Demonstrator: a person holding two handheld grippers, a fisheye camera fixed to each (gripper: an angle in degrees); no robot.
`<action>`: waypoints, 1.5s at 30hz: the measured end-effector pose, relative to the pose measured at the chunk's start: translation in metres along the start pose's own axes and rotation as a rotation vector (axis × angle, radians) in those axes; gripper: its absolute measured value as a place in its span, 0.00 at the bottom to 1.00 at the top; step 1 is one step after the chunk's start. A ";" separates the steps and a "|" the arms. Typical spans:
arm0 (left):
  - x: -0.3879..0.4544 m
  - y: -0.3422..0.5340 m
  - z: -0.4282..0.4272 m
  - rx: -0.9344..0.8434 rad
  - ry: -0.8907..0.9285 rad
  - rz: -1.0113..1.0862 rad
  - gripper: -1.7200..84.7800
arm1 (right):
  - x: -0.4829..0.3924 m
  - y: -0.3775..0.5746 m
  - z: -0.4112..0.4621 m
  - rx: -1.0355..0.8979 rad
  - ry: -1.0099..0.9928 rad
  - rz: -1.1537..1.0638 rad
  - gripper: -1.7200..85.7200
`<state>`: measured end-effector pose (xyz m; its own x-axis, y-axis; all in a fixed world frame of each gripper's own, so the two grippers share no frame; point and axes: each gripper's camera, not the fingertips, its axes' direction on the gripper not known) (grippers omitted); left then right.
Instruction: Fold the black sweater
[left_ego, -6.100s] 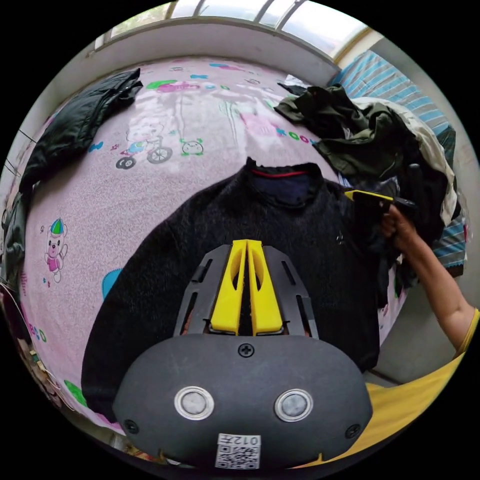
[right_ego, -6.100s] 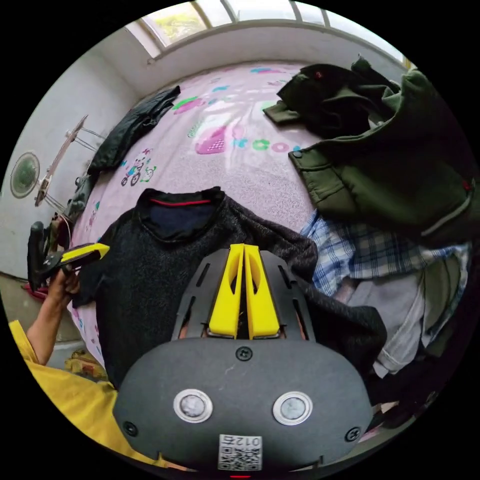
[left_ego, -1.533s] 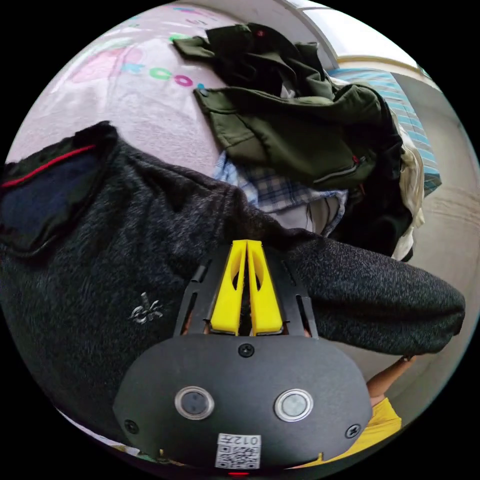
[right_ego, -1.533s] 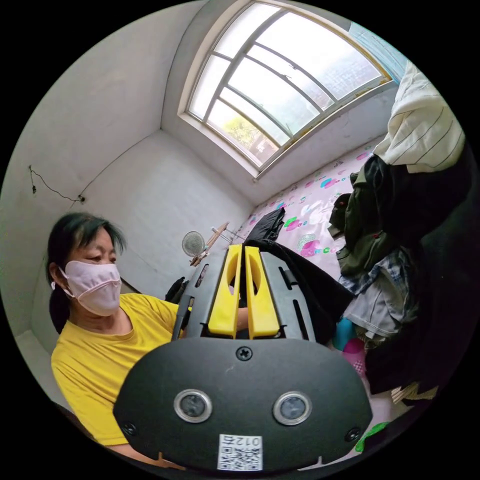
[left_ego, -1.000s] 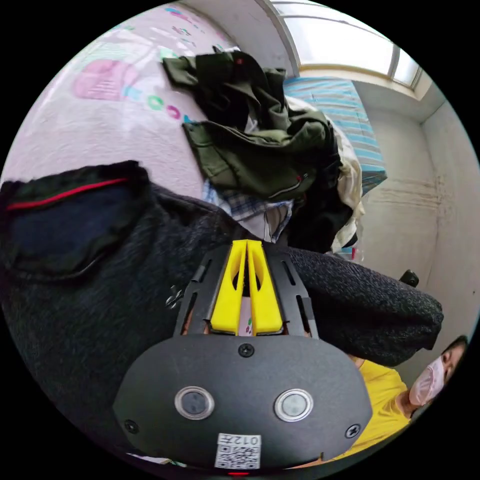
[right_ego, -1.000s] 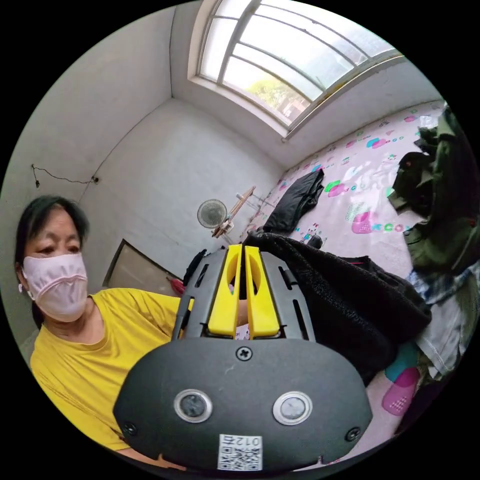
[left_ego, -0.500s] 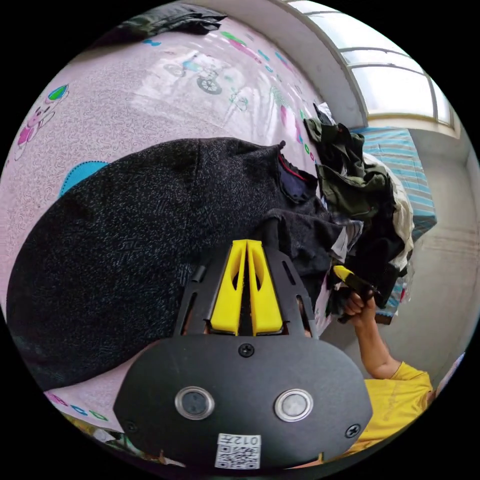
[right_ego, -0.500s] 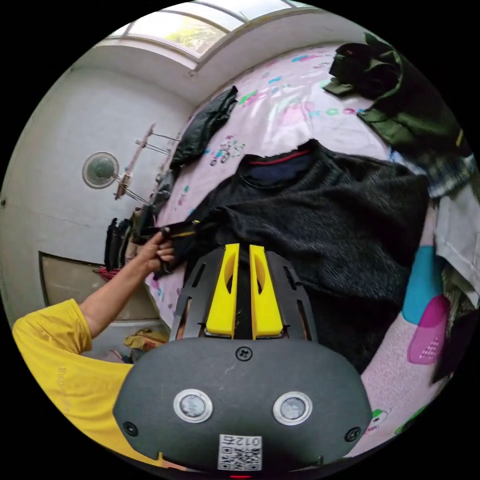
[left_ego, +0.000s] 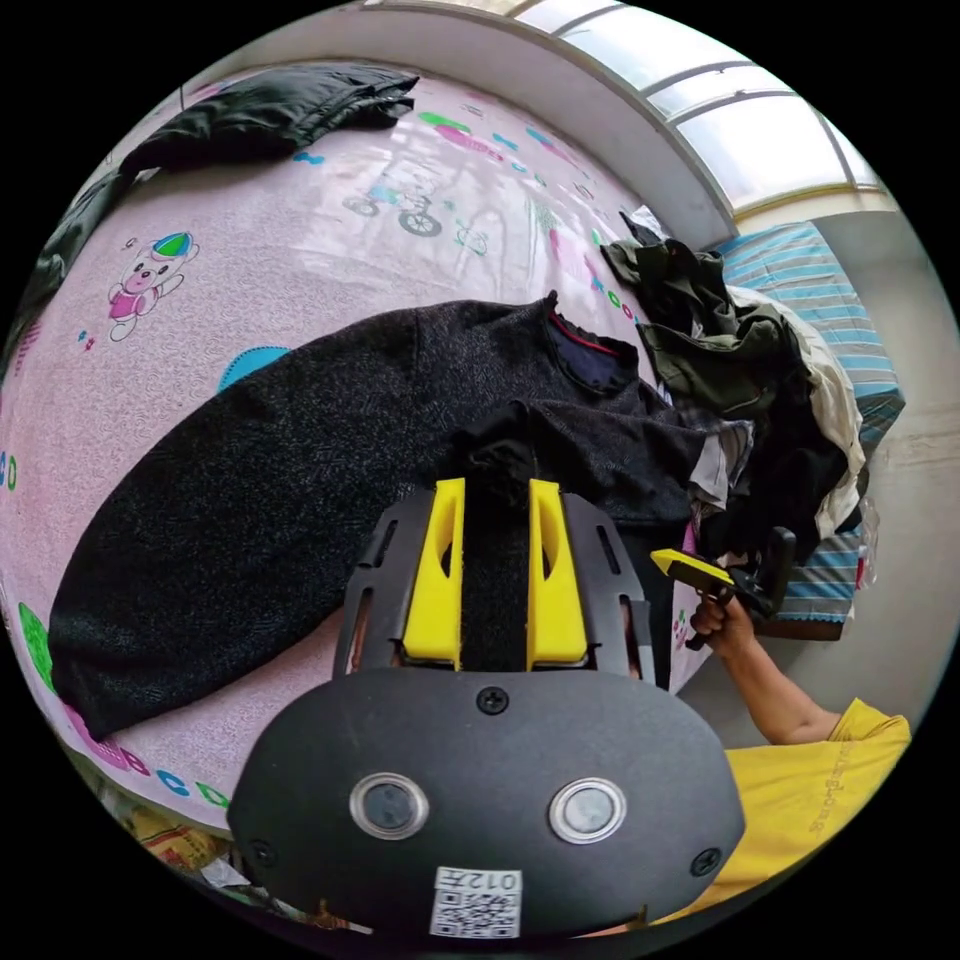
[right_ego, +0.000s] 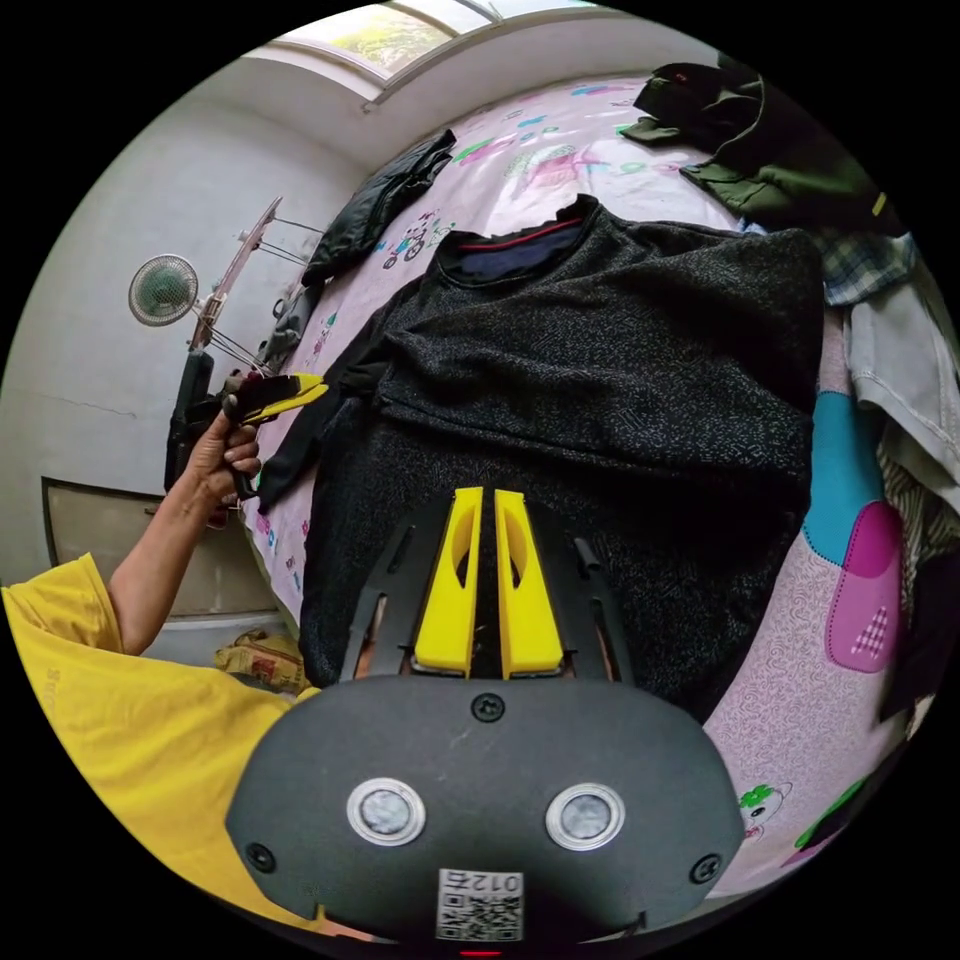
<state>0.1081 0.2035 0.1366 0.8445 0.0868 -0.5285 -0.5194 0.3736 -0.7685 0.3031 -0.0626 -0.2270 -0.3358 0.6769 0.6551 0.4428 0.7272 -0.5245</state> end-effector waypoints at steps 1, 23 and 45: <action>0.002 0.001 0.003 -0.001 -0.004 -0.002 0.11 | 0.003 -0.004 0.006 -0.004 0.008 -0.011 0.04; -0.059 0.029 0.010 -0.122 0.063 -0.026 0.03 | -0.037 -0.184 0.153 -0.306 0.245 -0.752 0.06; -0.063 0.024 -0.069 0.034 -0.007 0.141 0.02 | -0.011 -0.224 0.122 -0.280 0.251 -0.880 0.03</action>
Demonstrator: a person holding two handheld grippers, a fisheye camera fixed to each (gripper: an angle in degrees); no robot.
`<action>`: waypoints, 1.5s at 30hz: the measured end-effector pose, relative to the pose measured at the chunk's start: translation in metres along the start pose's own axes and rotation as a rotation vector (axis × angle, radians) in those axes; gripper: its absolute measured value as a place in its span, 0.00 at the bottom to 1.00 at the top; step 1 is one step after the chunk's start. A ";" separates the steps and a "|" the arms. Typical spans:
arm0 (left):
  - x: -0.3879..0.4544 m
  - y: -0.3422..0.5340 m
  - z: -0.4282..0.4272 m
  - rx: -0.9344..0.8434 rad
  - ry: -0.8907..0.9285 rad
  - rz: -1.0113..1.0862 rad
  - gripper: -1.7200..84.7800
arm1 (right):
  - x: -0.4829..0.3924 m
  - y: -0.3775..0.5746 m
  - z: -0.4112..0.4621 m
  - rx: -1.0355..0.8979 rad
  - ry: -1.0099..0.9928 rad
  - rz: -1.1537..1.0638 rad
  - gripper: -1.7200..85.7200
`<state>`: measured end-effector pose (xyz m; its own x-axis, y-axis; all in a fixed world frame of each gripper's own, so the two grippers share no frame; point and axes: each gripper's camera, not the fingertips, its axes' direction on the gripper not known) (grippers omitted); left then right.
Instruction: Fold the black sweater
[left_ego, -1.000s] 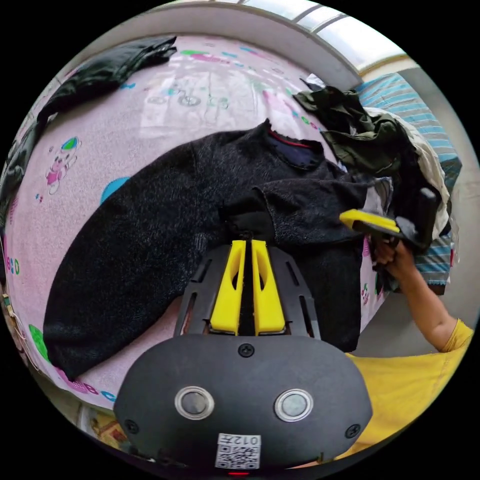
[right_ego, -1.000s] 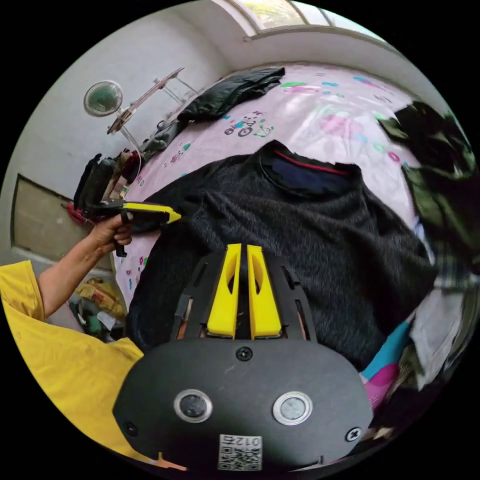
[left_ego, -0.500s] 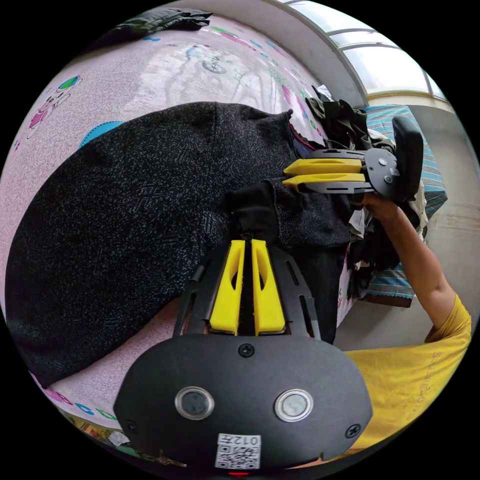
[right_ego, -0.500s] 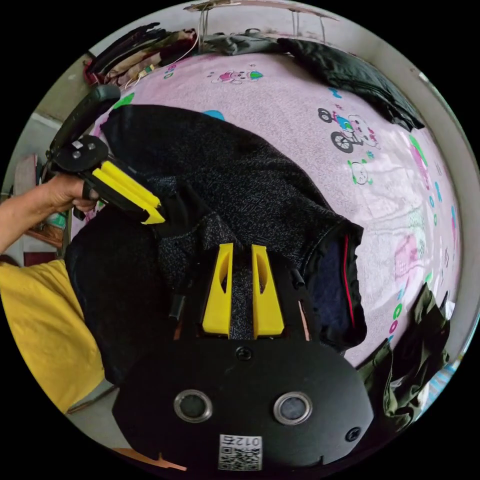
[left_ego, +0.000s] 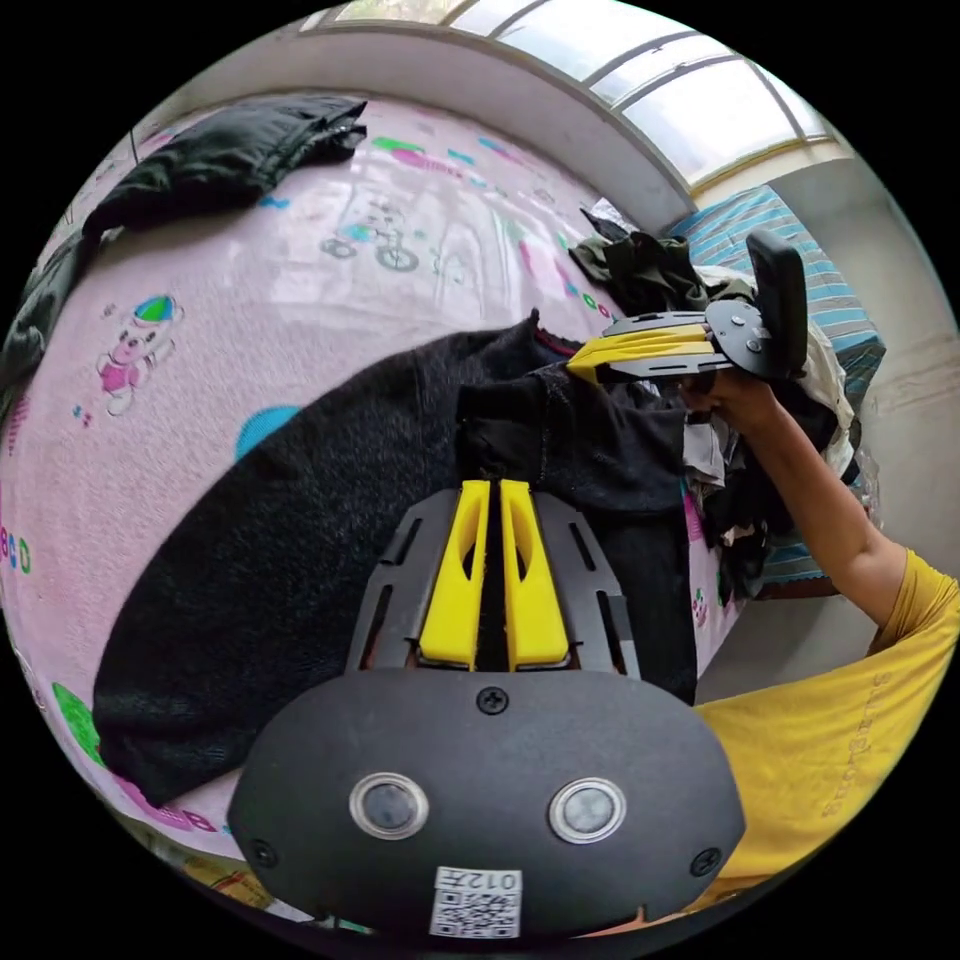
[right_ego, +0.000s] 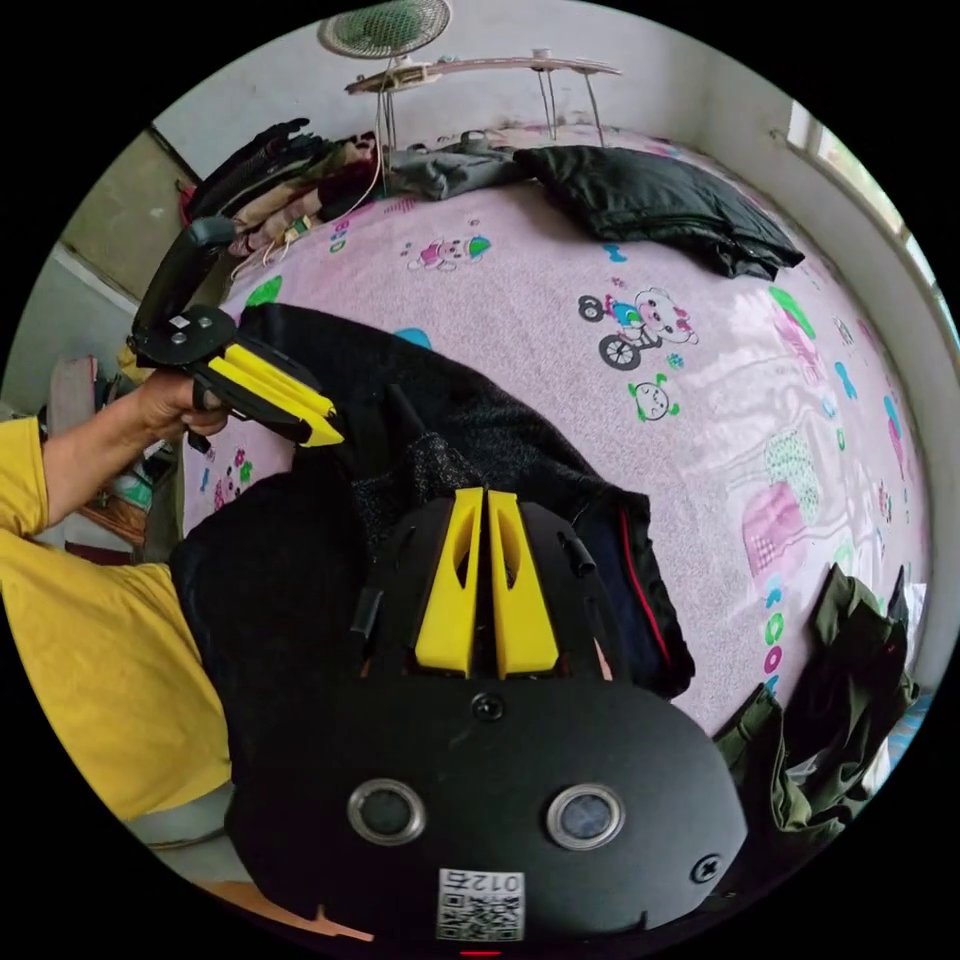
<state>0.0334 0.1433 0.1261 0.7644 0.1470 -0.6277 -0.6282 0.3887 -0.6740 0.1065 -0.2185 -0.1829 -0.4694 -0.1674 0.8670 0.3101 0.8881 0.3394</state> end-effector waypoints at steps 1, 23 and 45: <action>-0.005 -0.003 -0.002 -0.006 -0.011 -0.004 0.02 | 0.005 -0.002 0.006 -0.003 -0.007 0.018 0.03; 0.048 -0.021 0.014 0.042 -0.119 0.054 0.02 | 0.082 0.313 -0.111 0.295 0.305 0.846 0.03; 0.044 -0.026 0.068 -0.098 -0.187 0.029 0.02 | 0.105 0.386 -0.092 0.187 0.307 0.907 0.02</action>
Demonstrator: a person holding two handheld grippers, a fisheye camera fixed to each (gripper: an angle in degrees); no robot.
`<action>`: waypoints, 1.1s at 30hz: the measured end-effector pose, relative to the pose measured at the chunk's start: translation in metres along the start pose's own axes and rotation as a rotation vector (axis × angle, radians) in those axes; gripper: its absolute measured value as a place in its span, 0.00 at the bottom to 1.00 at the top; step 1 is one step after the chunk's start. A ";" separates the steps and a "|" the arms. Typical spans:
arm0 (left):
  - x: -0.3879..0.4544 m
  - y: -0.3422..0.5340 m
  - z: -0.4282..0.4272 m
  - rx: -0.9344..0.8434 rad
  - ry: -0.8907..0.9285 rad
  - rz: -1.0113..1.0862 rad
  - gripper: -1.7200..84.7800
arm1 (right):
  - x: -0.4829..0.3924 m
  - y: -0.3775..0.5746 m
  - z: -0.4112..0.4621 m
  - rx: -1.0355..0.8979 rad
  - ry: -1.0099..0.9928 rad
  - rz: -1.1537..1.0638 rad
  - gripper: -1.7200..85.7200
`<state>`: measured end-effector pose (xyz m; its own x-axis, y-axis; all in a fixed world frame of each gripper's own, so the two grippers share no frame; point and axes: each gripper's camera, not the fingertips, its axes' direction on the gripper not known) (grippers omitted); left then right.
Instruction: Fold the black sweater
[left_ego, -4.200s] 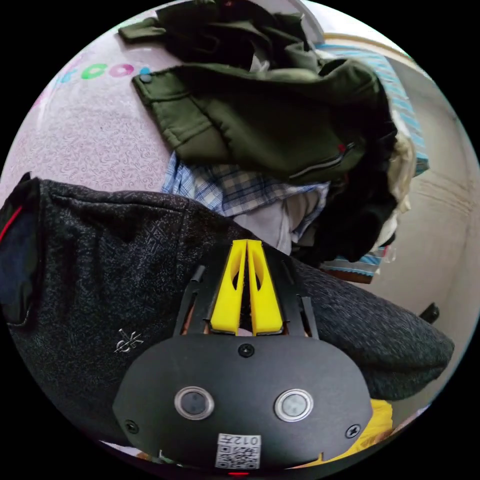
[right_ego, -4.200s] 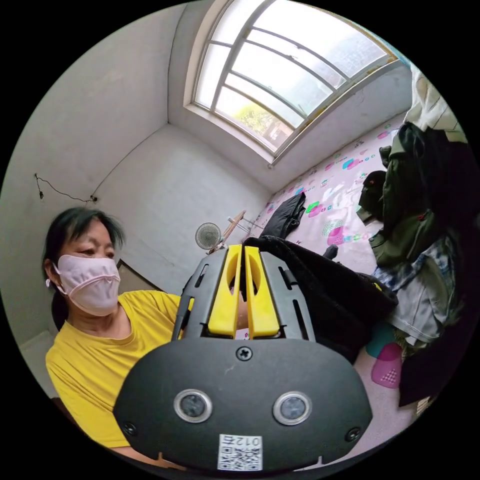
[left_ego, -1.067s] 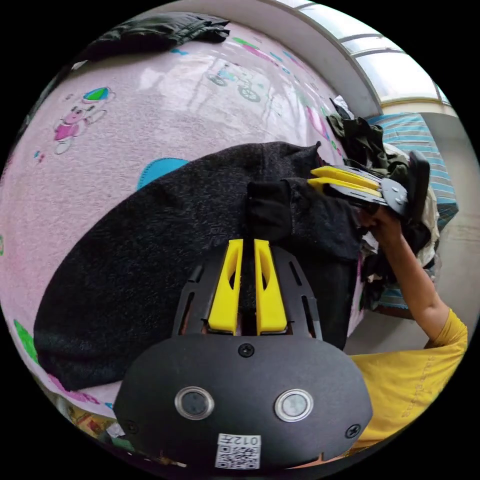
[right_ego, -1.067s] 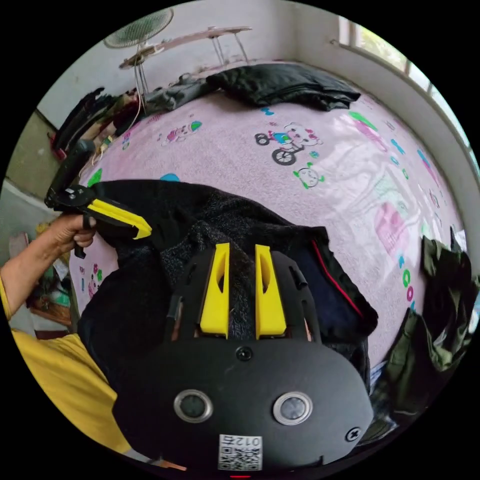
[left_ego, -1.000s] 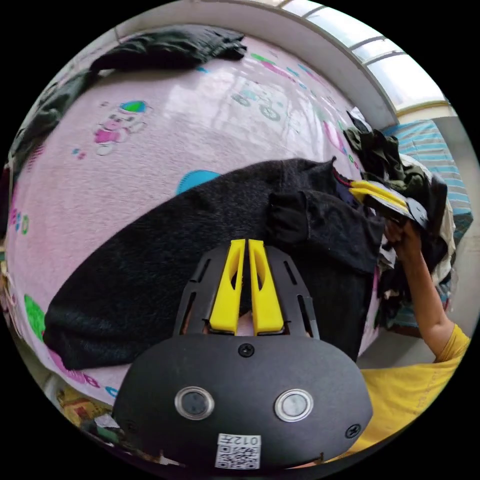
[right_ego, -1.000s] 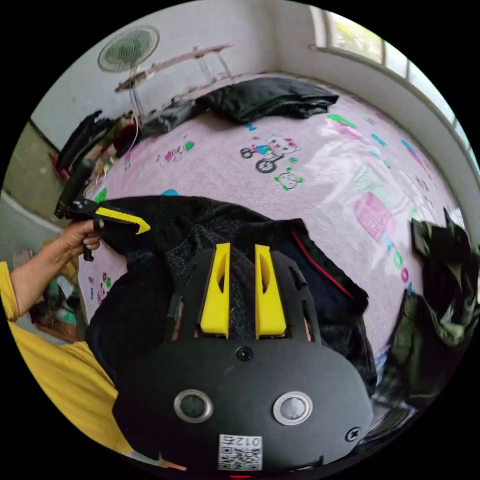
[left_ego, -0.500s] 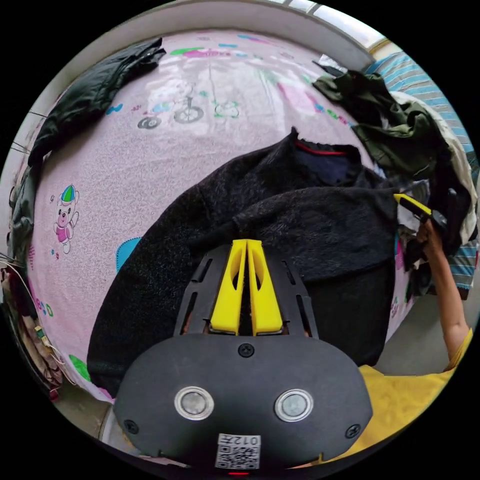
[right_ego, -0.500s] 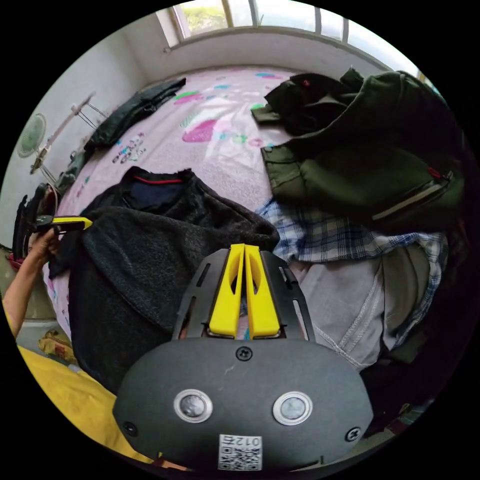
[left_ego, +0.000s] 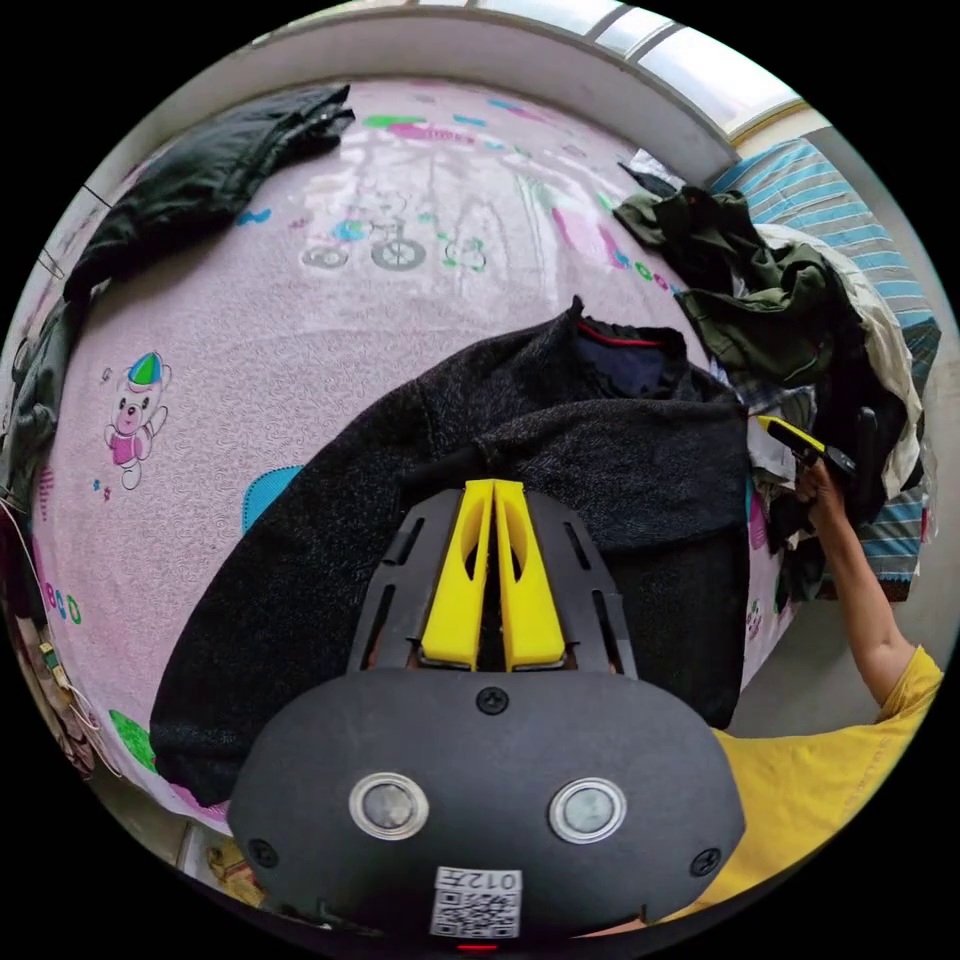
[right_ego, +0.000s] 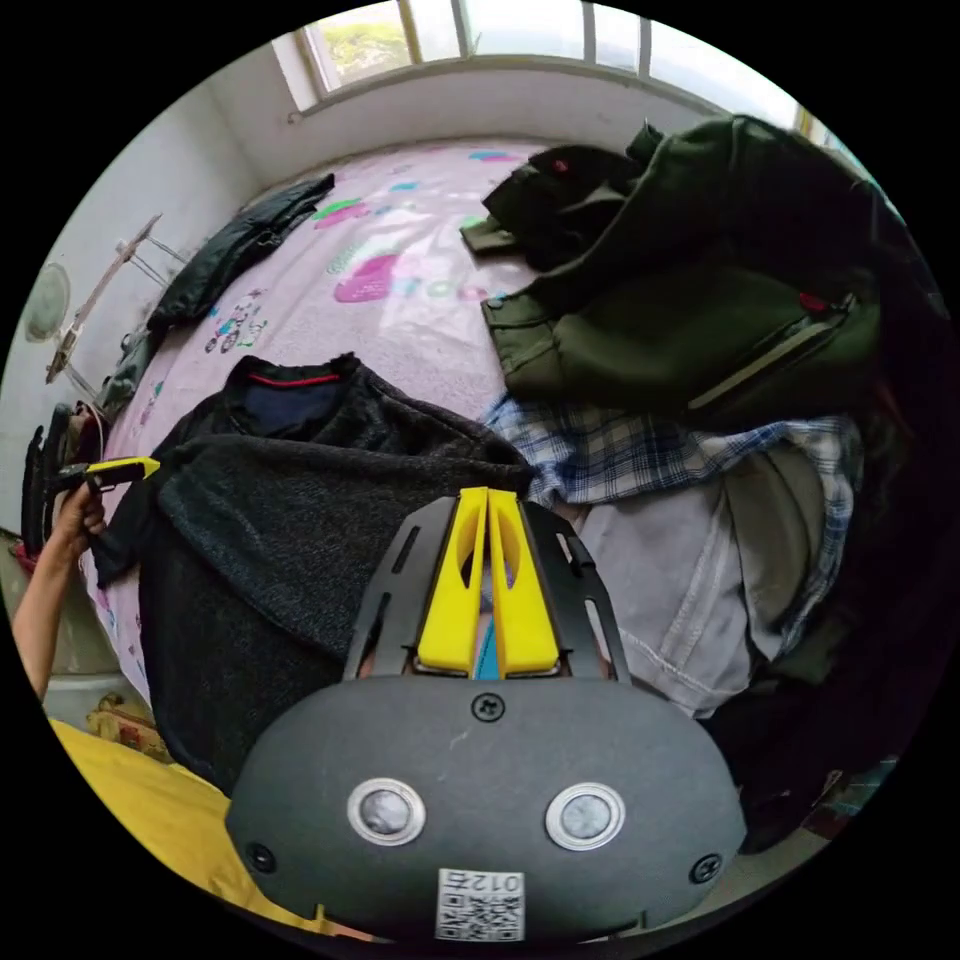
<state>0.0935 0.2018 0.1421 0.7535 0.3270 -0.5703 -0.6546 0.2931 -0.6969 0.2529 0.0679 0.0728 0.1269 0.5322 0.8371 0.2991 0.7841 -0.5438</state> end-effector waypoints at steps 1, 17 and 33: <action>0.002 0.006 -0.003 0.016 0.014 0.008 0.02 | -0.008 0.014 -0.006 0.020 -0.033 -0.020 0.02; 0.019 0.049 0.039 -0.040 -0.150 0.088 0.02 | -0.022 0.097 0.095 -0.194 -0.004 -0.121 0.02; -0.004 0.109 0.095 -0.054 -0.277 0.048 0.02 | -0.060 0.178 0.258 -0.313 0.097 -0.311 0.03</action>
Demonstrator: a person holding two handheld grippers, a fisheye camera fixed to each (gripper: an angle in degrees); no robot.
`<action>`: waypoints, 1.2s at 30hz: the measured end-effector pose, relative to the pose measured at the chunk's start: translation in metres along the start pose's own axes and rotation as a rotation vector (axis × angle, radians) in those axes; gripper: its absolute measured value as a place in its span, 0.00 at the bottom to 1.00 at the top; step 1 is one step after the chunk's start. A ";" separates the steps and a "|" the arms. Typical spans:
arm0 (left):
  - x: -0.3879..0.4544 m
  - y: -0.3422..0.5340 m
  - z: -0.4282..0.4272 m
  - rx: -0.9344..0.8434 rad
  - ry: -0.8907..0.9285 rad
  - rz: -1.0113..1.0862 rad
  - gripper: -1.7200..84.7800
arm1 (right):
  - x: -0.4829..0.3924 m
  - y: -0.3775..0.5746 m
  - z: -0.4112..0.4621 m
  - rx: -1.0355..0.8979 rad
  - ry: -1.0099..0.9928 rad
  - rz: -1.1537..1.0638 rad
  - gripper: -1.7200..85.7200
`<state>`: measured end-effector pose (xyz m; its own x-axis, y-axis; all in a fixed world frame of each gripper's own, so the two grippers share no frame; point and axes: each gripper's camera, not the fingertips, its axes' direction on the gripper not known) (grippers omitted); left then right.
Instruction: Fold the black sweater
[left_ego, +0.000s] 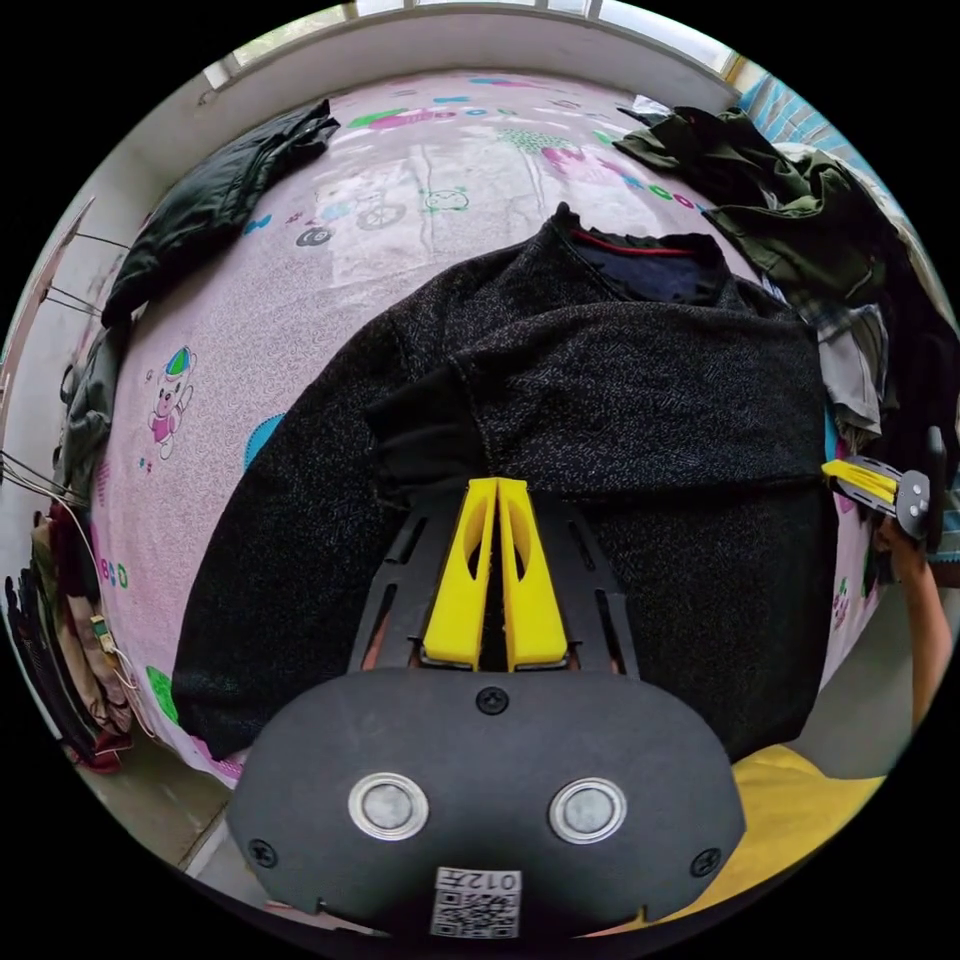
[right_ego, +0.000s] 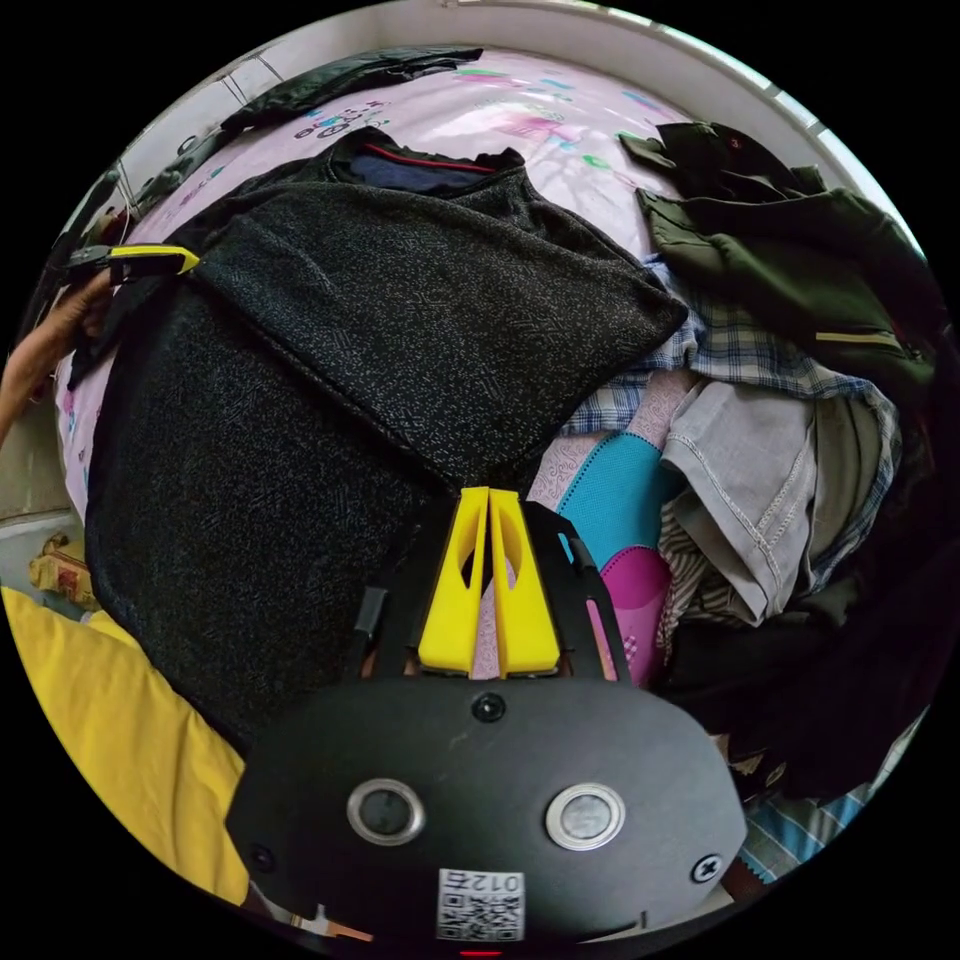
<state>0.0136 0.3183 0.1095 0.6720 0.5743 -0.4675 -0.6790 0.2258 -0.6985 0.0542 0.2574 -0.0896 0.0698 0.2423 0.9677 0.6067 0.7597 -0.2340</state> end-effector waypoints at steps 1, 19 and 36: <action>-0.004 0.004 0.003 0.000 0.004 -0.011 0.02 | -0.004 -0.001 0.012 -0.002 0.008 0.000 0.03; -0.147 0.168 0.016 0.403 0.438 -0.463 0.02 | -0.111 -0.070 0.121 -0.024 0.254 -0.197 0.02; -0.376 0.539 0.083 0.640 0.524 -1.657 0.07 | -0.707 -0.280 0.194 0.106 -0.139 -1.416 0.09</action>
<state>-0.6290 0.2892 -0.0466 0.6123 -0.7621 0.2105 0.7778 0.5329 -0.3333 -0.3184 -0.0091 -0.7262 -0.6155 -0.6951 0.3716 0.0365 0.4458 0.8944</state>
